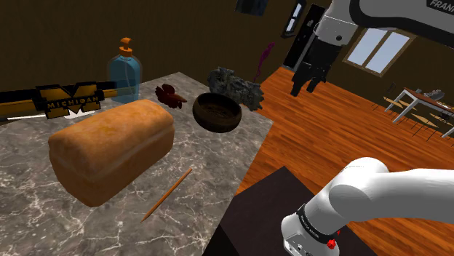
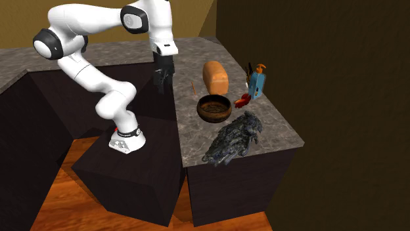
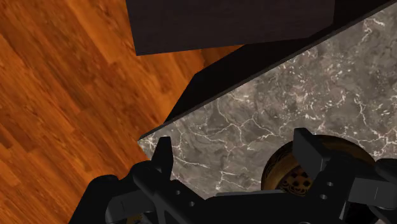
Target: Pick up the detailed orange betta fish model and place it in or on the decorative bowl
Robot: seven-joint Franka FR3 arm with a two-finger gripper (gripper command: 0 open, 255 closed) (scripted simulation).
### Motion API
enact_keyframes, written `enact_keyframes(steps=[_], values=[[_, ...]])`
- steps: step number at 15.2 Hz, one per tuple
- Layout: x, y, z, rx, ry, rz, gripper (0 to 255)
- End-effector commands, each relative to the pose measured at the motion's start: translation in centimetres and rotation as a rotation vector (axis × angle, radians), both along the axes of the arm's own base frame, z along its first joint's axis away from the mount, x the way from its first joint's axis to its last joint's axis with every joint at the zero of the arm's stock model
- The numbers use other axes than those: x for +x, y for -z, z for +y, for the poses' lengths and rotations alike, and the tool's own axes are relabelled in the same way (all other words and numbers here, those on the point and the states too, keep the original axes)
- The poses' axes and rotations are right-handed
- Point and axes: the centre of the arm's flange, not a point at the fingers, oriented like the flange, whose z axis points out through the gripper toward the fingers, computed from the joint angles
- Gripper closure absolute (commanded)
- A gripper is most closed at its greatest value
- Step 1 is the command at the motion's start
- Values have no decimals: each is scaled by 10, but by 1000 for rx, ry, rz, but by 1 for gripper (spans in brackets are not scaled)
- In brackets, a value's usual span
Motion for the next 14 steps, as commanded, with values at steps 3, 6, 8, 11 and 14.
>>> enact_keyframes(steps=[3, 6, 8, 11, 14], values=[[22, 10, 7, 2, -43, -2, 0], [56, 24, 20, 5, -107, -6, 0], [77, 33, 30, 8, -149, -9, 0], [109, 47, 46, 11, -213, -12, 0], [140, 61, 65, 14, -277, -16, 0]])
